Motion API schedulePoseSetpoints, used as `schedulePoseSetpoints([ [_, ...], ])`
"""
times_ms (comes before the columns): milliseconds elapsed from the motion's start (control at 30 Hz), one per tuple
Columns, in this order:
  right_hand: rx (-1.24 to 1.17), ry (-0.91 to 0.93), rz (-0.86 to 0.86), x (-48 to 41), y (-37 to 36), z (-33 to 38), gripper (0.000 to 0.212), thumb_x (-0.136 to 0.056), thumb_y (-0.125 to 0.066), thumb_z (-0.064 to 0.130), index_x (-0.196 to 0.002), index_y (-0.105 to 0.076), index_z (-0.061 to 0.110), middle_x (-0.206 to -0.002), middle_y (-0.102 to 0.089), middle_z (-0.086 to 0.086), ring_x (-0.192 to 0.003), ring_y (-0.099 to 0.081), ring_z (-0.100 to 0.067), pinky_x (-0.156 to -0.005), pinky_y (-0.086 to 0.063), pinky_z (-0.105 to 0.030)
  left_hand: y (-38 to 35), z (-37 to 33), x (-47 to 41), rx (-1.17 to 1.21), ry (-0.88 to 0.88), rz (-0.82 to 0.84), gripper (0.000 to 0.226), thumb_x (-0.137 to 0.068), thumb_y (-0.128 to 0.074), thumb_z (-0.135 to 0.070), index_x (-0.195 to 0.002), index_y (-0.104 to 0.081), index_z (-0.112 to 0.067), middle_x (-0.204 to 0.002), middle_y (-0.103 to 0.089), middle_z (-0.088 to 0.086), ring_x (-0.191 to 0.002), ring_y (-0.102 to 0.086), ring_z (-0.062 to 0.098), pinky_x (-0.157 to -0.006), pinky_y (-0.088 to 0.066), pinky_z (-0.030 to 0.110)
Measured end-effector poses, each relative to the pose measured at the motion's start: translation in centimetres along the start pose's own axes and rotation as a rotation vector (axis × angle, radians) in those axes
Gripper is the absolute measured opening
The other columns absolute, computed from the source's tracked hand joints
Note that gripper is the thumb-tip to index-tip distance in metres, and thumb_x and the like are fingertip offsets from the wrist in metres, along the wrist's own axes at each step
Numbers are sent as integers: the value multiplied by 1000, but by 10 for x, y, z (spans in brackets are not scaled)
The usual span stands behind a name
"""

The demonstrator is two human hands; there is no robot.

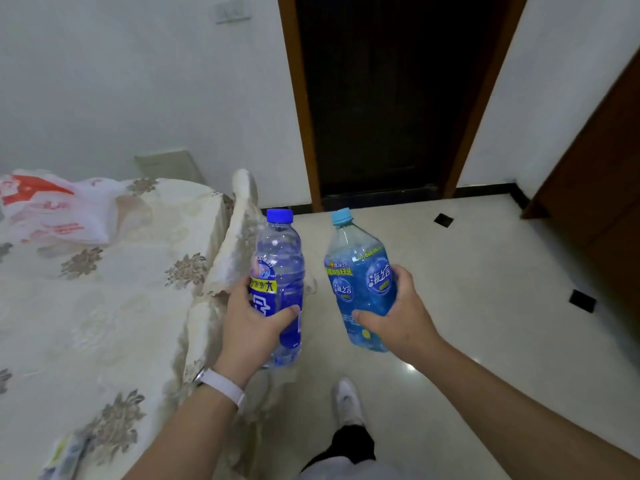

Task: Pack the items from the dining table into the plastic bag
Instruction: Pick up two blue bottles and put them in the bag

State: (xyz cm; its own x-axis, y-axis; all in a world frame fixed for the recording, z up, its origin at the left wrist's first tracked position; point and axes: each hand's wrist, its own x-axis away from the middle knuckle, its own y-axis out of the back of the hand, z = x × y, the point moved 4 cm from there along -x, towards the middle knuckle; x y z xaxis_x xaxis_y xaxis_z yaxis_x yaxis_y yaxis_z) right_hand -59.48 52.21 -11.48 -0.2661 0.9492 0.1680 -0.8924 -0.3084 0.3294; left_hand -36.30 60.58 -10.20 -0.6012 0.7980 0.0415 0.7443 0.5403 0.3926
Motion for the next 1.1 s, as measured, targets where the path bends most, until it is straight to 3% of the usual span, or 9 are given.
schedulePoseSetpoints([
  [67, 17, -19, -17, -31, 7, 1, 78, -63, -85, 22, -119, -34, 44, -107, -60, 22, -92, -63, 3, -82, -53, -27, -20, 0, -32, 12, 7, 27, 60, -62, -88, -7, -110, -57, -27, -97, -71, -9, -76, -68, -2, -70, -51, 21],
  [233, 48, -32, -31, -117, 25, 22, 78, -67, -85, 17, -120, -32, 41, -105, -56, 25, -93, -59, 6, -73, -48, -16, -65, -21, -119, 53, 12, 89, 62, -65, -87, -4, -113, -54, -24, -98, -68, -12, -75, -65, -8, -61, -46, 8],
  [333, 56, -23, -64, -169, 39, 41, 80, -67, -85, 18, -121, -31, 42, -107, -54, 25, -96, -58, 5, -72, -46, -14, -84, -40, -170, 83, -9, 125, 66, -65, -88, -6, -118, -52, -23, -102, -67, -10, -77, -65, -7, -65, -48, 12],
  [467, 13, -6, -128, -226, 60, 50, 82, -67, -86, 19, -127, -33, 37, -112, -54, 21, -98, -58, 4, -74, -48, -15, -114, -70, -228, 99, -55, 163, 74, -67, -86, -3, -127, -46, -22, -106, -61, -13, -80, -62, -13, -62, -47, 5],
  [567, 11, -26, -148, -263, 73, 49, 84, -68, -86, 20, -130, -31, 36, -114, -54, 18, -98, -57, 3, -74, -47, -15, -136, -87, -264, 97, -68, 167, 78, -66, -87, -4, -132, -46, -17, -111, -63, -6, -90, -64, -1, -66, -50, 11],
  [667, -3, -43, -146, -305, 86, 40, 85, -68, -86, 20, -130, -30, 37, -113, -52, 18, -96, -56, 4, -74, -47, -15, -163, -93, -301, 110, -44, 173, 76, -66, -88, -9, -127, -46, -24, -111, -63, -6, -95, -64, 7, -75, -53, 23],
  [833, -27, -54, -111, -396, 107, 23, 83, -67, -85, 19, -128, -32, 35, -109, -51, 22, -95, -55, 6, -76, -47, -17, -211, -100, -363, 91, 14, 138, 74, -67, -88, -11, -128, -47, -24, -111, -63, -9, -95, -65, 7, -76, -54, 28],
  [933, -52, -33, -69, -458, 122, 17, 83, -65, -86, 20, -129, -34, 33, -114, -55, 15, -98, -57, 3, -79, -49, -22, -240, -106, -402, 65, 66, 90, 75, -64, -89, -13, -127, -49, -23, -112, -65, -6, -96, -67, 13, -84, -57, 41],
  [1100, -83, 1, 20, -560, 148, 35, 80, -66, -86, 19, -127, -35, 32, -115, -55, 12, -100, -57, 0, -72, -44, -14, -271, -133, -466, 17, 122, -4, 76, -63, -90, -13, -122, -45, -30, -113, -64, -7, -100, -66, 16, -87, -57, 43],
])
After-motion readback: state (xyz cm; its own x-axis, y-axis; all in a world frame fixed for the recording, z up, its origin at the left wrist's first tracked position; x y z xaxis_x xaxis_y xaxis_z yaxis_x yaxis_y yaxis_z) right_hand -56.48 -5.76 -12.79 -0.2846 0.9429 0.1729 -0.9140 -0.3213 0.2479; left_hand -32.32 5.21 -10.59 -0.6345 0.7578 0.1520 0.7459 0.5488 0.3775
